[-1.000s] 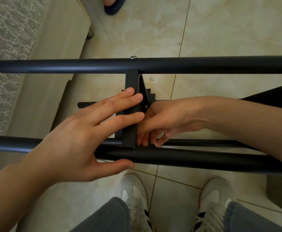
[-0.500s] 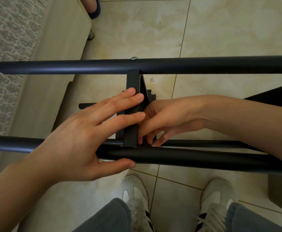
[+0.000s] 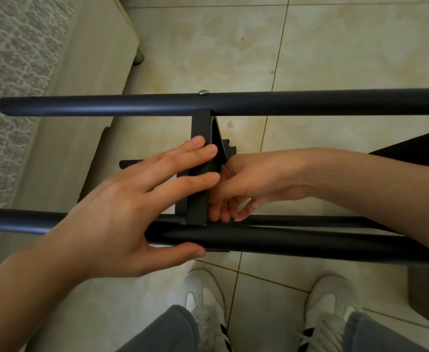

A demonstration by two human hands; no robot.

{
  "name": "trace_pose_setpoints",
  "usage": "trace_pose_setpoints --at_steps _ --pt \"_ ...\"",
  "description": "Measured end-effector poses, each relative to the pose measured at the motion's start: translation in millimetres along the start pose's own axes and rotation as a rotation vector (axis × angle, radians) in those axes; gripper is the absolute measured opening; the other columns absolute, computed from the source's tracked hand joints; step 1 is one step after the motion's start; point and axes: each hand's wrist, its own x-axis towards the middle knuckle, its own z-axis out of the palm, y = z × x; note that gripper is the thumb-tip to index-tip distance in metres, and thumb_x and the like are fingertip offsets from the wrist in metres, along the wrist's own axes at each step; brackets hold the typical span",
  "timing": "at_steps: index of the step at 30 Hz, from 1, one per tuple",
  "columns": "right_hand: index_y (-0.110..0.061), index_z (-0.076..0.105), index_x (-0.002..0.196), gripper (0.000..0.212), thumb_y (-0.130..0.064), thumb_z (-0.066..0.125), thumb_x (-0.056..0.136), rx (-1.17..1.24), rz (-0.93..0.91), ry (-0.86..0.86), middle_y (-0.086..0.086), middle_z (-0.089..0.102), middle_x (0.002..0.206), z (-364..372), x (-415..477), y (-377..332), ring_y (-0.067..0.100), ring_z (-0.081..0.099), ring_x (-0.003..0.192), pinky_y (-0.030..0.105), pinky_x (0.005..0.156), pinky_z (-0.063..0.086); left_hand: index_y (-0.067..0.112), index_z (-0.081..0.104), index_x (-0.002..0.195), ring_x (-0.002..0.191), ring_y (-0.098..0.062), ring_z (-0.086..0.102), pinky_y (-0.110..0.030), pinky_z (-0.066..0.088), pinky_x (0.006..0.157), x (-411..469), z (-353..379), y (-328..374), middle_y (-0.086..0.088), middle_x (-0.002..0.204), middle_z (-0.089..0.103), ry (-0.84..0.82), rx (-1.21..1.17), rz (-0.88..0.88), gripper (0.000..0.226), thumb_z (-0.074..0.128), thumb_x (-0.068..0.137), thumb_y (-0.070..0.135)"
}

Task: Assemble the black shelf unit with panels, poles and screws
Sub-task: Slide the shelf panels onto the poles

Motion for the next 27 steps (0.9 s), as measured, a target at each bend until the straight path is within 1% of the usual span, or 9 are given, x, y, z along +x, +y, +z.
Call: trace_pose_setpoints --at_steps 4,6,10,13,15,19,21,24,27 --pt "-0.02 0.074 0.087 0.01 -0.022 0.065 0.091 0.072 -0.03 -0.049 0.0 0.072 0.089 -2.8 -1.3 -1.0 0.014 0.061 0.084 0.032 0.087 0.055 0.022 0.042 0.146 0.152 -0.018 0.024 -0.045 0.038 0.114 0.1 -0.1 -0.2 -0.001 0.161 0.033 0.0 0.01 0.003 0.073 0.06 0.087 0.061" --pt "-0.019 0.074 0.085 0.011 -0.017 0.066 0.091 0.067 -0.04 -0.063 0.0 0.071 0.087 -1.6 -0.2 -0.1 0.014 0.062 0.084 0.033 0.088 0.054 0.022 0.041 0.146 0.152 -0.018 0.024 -0.045 0.037 0.114 0.8 -0.2 -0.5 0.0 0.161 0.033 -0.001 0.014 0.001 0.073 0.059 0.087 0.062" --pt "-0.022 0.074 0.075 0.021 -0.024 0.063 0.093 0.02 0.002 -0.018 -0.002 0.069 0.077 0.2 1.7 -0.4 0.012 0.059 0.073 0.03 0.081 0.054 0.022 0.042 0.146 0.152 -0.018 0.024 -0.043 0.038 0.115 0.4 -0.3 -0.9 0.0 0.162 0.032 -0.001 0.015 -0.001 0.073 0.058 0.088 0.063" --pt "-0.019 0.074 0.086 0.012 -0.021 0.064 0.092 0.062 -0.014 -0.056 0.001 0.069 0.085 -2.5 -0.3 -0.3 0.015 0.059 0.081 0.033 0.085 0.054 0.022 0.043 0.146 0.152 -0.018 0.024 -0.044 0.039 0.114 0.1 -0.1 -0.2 0.001 0.162 0.032 0.003 0.014 -0.001 0.073 0.059 0.087 0.063" --pt "-0.016 0.073 0.088 0.009 -0.017 0.065 0.091 0.082 -0.031 -0.083 0.003 0.069 0.089 -2.7 -0.9 -0.3 0.018 0.059 0.086 0.035 0.088 0.054 0.022 0.042 0.146 0.152 -0.018 0.024 -0.045 0.039 0.113 0.5 0.1 0.1 0.001 0.162 0.032 0.003 0.015 0.003 0.073 0.06 0.087 0.062" --pt "-0.018 0.073 0.08 0.019 -0.024 0.063 0.093 0.012 0.024 -0.03 0.0 0.069 0.077 1.2 2.7 0.3 0.014 0.06 0.075 0.029 0.078 0.054 0.023 0.042 0.146 0.152 -0.019 0.025 -0.05 0.04 0.111 1.1 0.0 0.1 0.001 0.162 0.031 0.004 0.0 0.001 0.073 0.061 0.086 0.062" --pt "-0.019 0.074 0.083 0.02 -0.029 0.061 0.094 -0.017 0.04 -0.007 -0.001 0.071 0.08 0.2 2.6 0.5 0.014 0.06 0.077 0.03 0.081 0.054 0.023 0.042 0.146 0.152 -0.019 0.024 -0.05 0.04 0.111 0.7 0.1 0.4 0.001 0.162 0.031 0.002 0.001 0.0 0.073 0.06 0.087 0.062" --pt "-0.016 0.072 0.093 0.01 -0.022 0.063 0.093 0.046 0.005 -0.077 0.003 0.071 0.092 -1.0 -0.5 -0.7 0.017 0.061 0.086 0.035 0.088 0.053 0.023 0.042 0.146 0.152 -0.018 0.024 -0.048 0.04 0.112 0.7 -0.1 0.2 0.001 0.162 0.032 0.002 0.014 0.001 0.073 0.06 0.087 0.062" --pt "-0.016 0.071 0.087 0.01 -0.018 0.063 0.093 0.041 -0.015 -0.098 0.003 0.07 0.087 0.4 -1.6 -0.4 0.017 0.061 0.086 0.035 0.088 0.053 0.022 0.042 0.145 0.152 -0.018 0.024 -0.048 0.039 0.112 1.0 -0.3 0.2 0.001 0.162 0.032 -0.001 0.019 -0.004 0.073 0.059 0.087 0.063"
